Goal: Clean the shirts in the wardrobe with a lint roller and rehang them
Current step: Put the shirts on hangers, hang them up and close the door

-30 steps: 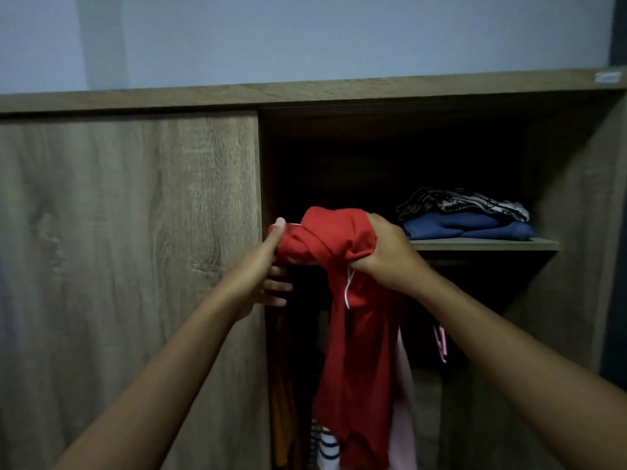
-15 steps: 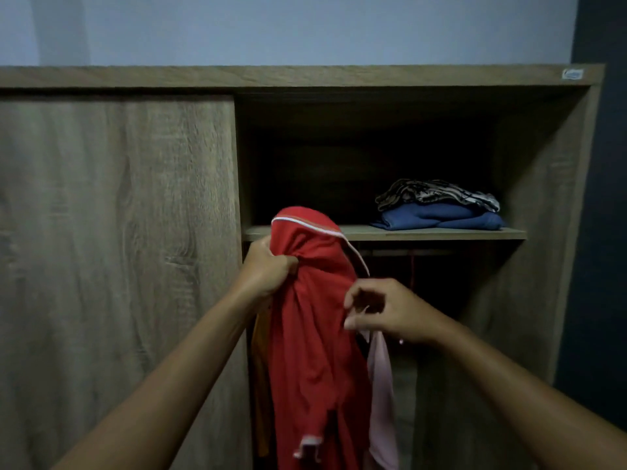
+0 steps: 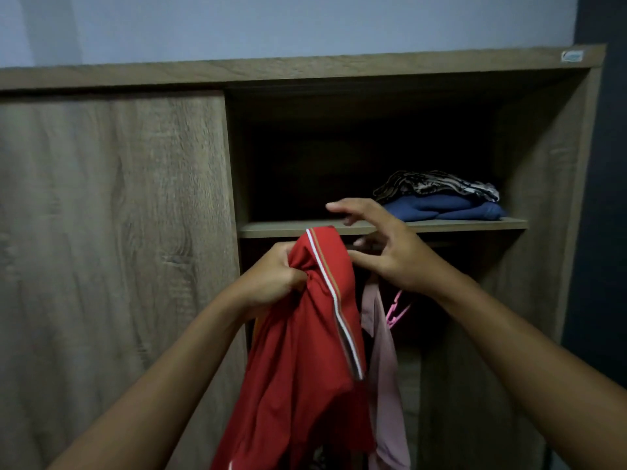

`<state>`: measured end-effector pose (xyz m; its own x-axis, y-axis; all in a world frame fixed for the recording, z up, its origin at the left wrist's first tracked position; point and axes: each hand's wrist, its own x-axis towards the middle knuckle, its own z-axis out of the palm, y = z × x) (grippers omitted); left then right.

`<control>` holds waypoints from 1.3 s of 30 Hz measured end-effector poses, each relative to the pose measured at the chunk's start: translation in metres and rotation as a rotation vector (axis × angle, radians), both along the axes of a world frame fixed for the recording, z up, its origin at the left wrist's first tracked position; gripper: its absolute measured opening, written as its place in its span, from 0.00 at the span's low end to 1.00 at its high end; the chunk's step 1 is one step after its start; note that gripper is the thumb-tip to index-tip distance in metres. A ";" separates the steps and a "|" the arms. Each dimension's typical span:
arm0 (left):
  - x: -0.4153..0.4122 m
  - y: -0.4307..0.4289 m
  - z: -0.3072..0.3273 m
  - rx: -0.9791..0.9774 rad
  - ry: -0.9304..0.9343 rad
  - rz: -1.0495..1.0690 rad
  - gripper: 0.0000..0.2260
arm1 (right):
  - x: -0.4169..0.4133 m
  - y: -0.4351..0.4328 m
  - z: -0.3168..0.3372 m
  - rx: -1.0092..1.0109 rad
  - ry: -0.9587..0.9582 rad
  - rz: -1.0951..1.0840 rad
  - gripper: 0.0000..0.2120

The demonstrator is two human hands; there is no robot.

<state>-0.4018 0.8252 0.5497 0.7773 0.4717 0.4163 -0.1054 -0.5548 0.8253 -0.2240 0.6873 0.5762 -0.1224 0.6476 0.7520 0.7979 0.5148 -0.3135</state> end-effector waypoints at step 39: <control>0.116 -0.012 -0.062 0.296 0.009 0.476 0.10 | 0.178 0.040 -0.122 -0.257 0.728 -0.725 0.15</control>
<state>-0.2860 0.8132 0.4874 0.5116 0.6355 0.5783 0.2195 -0.7474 0.6271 -0.0462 0.7268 0.4545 0.7823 0.5353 0.3186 0.4639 -0.1593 -0.8714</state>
